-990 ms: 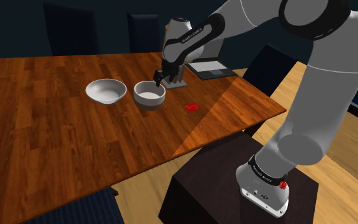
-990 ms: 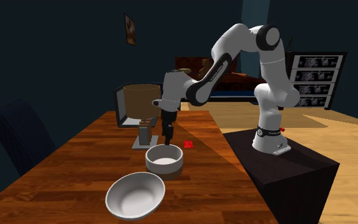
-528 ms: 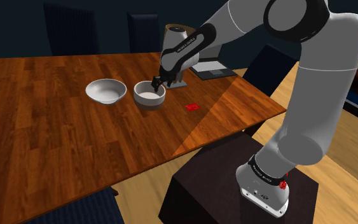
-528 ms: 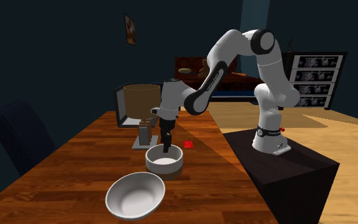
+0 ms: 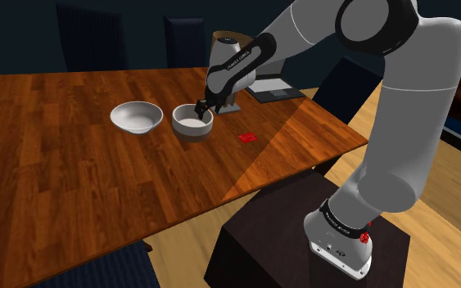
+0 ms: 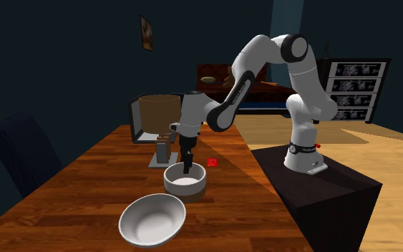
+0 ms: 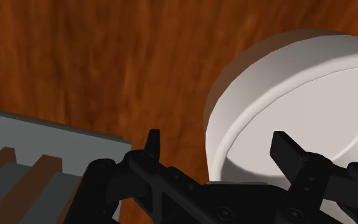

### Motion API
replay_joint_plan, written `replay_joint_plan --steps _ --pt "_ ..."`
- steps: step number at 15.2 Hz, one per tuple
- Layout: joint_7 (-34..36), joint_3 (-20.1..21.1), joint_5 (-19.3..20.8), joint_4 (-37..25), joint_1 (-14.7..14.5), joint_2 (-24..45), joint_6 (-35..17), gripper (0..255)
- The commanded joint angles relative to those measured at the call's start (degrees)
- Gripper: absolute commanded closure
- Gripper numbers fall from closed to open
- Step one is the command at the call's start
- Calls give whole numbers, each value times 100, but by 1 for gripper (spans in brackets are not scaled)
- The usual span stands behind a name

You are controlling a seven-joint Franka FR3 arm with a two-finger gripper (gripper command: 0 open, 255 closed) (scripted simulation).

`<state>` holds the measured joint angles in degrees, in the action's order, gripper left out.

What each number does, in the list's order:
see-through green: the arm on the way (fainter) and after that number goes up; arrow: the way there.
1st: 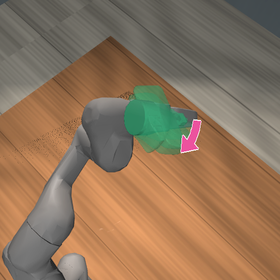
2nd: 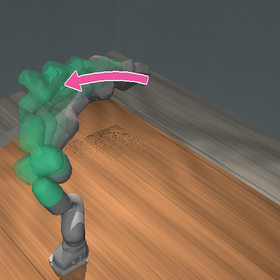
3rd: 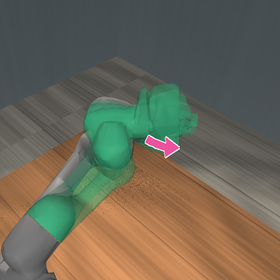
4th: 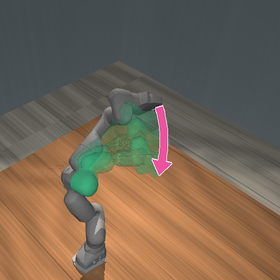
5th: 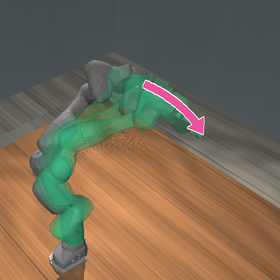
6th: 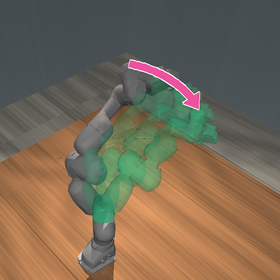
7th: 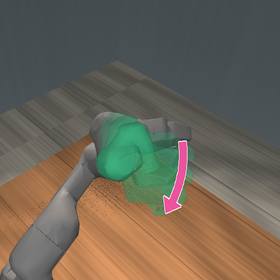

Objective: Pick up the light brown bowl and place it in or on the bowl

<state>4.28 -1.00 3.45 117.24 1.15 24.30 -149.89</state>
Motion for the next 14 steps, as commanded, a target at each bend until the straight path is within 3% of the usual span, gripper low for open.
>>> replay_joint_plan --steps 1,10,14 --pt "0 0 0 0 0 0 0 255" --pt "0 0 0 0 0 1 -1 255" --pt "-17 7 -12 -12 3 -229 241 255"
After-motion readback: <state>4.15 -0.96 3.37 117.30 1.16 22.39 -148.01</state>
